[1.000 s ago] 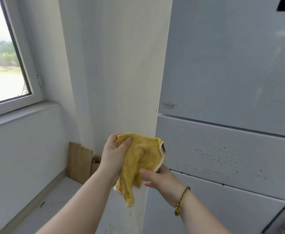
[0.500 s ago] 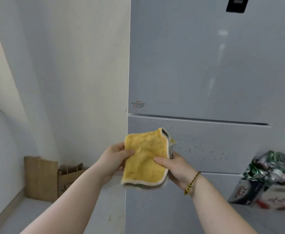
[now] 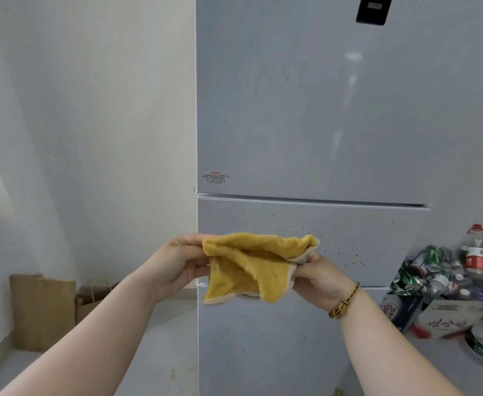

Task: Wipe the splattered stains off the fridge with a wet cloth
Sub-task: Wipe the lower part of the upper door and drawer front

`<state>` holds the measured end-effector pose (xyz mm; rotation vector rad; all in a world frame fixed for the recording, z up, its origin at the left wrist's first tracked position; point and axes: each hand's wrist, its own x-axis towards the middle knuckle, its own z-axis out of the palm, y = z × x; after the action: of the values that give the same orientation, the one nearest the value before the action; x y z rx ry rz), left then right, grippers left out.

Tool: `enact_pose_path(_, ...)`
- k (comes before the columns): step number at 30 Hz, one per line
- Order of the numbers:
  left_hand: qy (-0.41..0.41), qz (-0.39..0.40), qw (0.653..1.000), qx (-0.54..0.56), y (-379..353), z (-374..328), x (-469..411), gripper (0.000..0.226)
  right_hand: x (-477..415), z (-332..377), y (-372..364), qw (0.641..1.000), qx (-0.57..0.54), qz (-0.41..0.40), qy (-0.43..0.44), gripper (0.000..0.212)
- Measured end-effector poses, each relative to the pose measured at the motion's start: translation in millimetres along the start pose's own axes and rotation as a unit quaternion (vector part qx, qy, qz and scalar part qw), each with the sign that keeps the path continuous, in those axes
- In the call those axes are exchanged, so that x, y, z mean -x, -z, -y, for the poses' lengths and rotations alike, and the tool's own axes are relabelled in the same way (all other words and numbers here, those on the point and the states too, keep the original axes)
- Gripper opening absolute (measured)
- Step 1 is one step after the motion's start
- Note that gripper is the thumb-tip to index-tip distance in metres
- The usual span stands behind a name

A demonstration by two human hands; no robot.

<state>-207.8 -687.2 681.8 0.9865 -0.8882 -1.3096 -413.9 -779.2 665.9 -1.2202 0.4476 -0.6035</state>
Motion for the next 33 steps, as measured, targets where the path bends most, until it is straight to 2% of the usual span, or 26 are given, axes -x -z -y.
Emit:
enact_pose_path(4, 0.043, -0.019, 0.997, 0.058, -0.2, -3.2, -5.2, 0.052, -0.4, 4.8, -1.6, 0.999, 0.023, -0.040, 0.016, 0.066)
enact_pose_path(5, 0.054, -0.031, 0.997, 0.048, -1.6, -1.3, -7.3, 0.047, -1.3, 4.4, -3.2, 0.998, 0.033, -0.042, 0.025, 0.069)
enact_pose_path(7, 0.072, -0.044, 0.996, -0.013, -5.8, 2.4, -10.8, 0.021, -3.6, 5.2, -10.6, 0.996, 0.054, -0.055, 0.039, 0.071)
enact_pose_path(8, 0.084, -0.039, 0.995, -0.036, -6.0, 3.8, -12.0, 0.017, -4.1, 5.3, -13.5, 0.995, 0.062, -0.060, 0.044, 0.072)
enact_pose_path(10, 0.124, 0.011, 0.991, -0.055, -1.6, 6.4, -13.6, 0.041, -3.9, 6.5, -17.8, 0.994, 0.070, -0.069, 0.057, 0.065)
enact_pose_path(13, 0.158, 0.084, 0.981, -0.072, 1.7, 10.9, -9.1, 0.040, 0.0, 9.2, -21.9, 0.991, 0.085, -0.065, 0.075, 0.032)
enact_pose_path(15, 0.138, 0.054, 0.986, -0.075, 3.6, 14.2, -11.2, 0.040, 3.7, 10.6, -21.5, 0.989, 0.114, -0.067, 0.058, 0.029)
enact_pose_path(17, 0.100, 0.003, 0.989, -0.110, 5.2, 13.6, -14.7, 0.039, 8.3, 12.0, -18.0, 0.980, 0.186, -0.066, 0.016, 0.038)
enact_pose_path(20, 0.044, -0.037, 0.964, -0.261, 4.7, 10.8, -16.0, 0.040, 18.7, 15.2, -14.7, 0.932, 0.355, -0.063, -0.039, 0.054)
enact_pose_path(22, 0.009, -0.049, 0.936, -0.348, 4.3, 11.4, -15.1, 0.040, 19.2, 13.9, -22.4, 0.907, 0.414, -0.068, -0.032, 0.047)
enact_pose_path(24, -0.017, -0.037, 0.928, -0.370, 2.6, 13.5, -14.6, 0.042, 11.7, 5.4, -34.2, 0.879, 0.472, -0.066, -0.016, 0.035)
enact_pose_path(25, -0.028, -0.028, 0.931, -0.362, 1.2, 14.3, -14.1, 0.043, 5.2, -1.1, -39.5, 0.865, 0.496, -0.068, -0.016, 0.040)
enact_pose_path(27, -0.052, -0.018, 0.931, -0.362, 1.4, 15.2, -14.2, 0.044, -9.0, -14.8, -51.1, 0.863, 0.499, -0.075, -0.025, 0.047)
enact_pose_path(30, -0.066, -0.023, 0.924, -0.377, 6.7, 16.4, -17.9, 0.041, -23.7, -29.9, -56.6, 0.883, 0.461, -0.085, -0.016, 0.024)
enact_pose_path(33, -0.037, -0.017, 0.942, -0.333, 14.3, 25.5, -24.5, 0.036, -32.6, -41.8, -45.2, 0.885, 0.455, -0.095, -0.006, 0.018)
